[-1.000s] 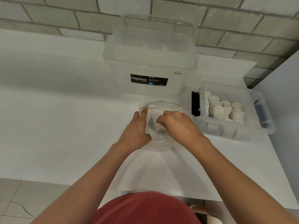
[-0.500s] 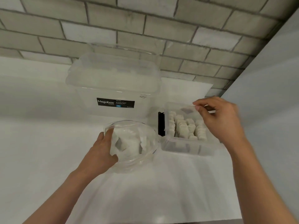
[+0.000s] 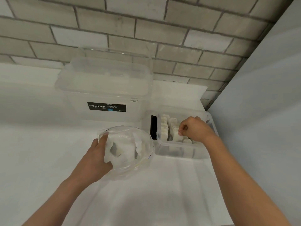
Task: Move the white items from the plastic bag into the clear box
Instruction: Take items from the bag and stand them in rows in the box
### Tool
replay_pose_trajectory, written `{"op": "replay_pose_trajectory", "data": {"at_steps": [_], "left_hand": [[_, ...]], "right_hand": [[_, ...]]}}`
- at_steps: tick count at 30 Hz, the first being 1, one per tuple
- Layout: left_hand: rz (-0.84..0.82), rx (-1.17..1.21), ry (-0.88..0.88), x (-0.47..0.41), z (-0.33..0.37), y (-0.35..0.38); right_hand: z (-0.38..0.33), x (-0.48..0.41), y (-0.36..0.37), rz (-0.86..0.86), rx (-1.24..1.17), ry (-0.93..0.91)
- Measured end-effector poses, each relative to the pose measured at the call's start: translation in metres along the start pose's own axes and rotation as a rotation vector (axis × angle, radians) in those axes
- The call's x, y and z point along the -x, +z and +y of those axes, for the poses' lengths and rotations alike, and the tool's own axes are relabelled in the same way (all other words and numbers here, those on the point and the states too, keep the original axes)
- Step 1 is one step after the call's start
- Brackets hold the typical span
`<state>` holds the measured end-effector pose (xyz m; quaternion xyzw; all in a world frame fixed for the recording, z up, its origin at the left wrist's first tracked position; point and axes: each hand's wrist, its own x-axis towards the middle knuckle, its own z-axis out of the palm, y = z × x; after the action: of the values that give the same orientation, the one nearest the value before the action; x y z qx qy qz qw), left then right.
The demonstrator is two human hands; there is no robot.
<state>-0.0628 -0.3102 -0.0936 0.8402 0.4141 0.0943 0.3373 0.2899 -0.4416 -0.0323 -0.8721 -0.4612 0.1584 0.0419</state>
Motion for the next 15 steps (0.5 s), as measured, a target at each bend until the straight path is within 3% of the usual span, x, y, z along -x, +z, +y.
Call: {"op": "replay_pose_trajectory", "data": {"at_steps": [9,15], "left_hand": [[0.022,-0.017,0.012,-0.001,-0.003,0.0],[0.033,-0.016,0.016,0.001,-0.009,0.001]], "right_hand": [[0.002,-0.002,0.003,0.059,-0.029,0.013],[-0.039,0.053,-0.029,0.354,-0.315,-0.092]]}}
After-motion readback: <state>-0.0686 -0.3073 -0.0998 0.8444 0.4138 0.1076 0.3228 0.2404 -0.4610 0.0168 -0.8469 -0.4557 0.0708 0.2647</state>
